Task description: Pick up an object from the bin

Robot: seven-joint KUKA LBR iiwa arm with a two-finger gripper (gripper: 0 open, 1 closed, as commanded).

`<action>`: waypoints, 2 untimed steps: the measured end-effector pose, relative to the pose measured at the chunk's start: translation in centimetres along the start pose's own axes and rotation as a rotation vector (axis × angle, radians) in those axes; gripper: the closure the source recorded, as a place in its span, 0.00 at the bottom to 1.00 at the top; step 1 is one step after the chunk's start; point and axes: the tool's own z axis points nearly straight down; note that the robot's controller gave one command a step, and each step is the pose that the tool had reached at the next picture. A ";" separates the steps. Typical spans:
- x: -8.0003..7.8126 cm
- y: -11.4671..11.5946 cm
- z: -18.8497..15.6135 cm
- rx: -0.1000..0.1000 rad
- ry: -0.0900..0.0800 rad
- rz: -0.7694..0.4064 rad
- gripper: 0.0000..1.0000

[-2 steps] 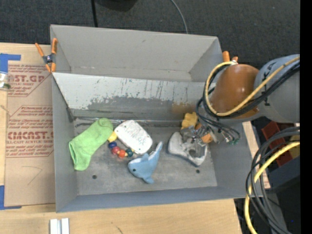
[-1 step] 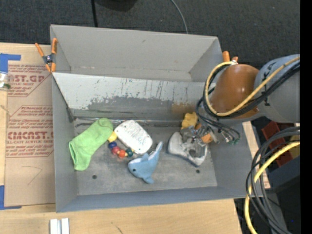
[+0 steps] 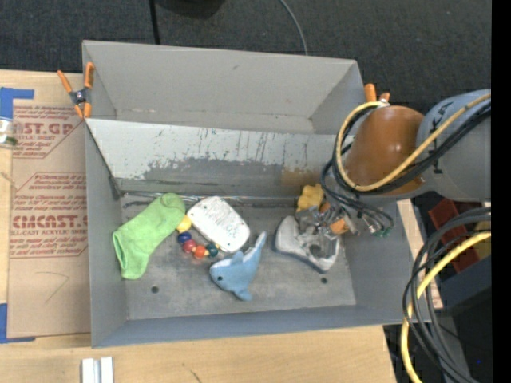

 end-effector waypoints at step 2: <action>0.5 1.8 -0.1 0.011 -0.010 -0.036 1.00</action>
Offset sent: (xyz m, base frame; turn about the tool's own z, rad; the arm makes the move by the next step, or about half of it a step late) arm -0.0168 0.0195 -0.0046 -0.0413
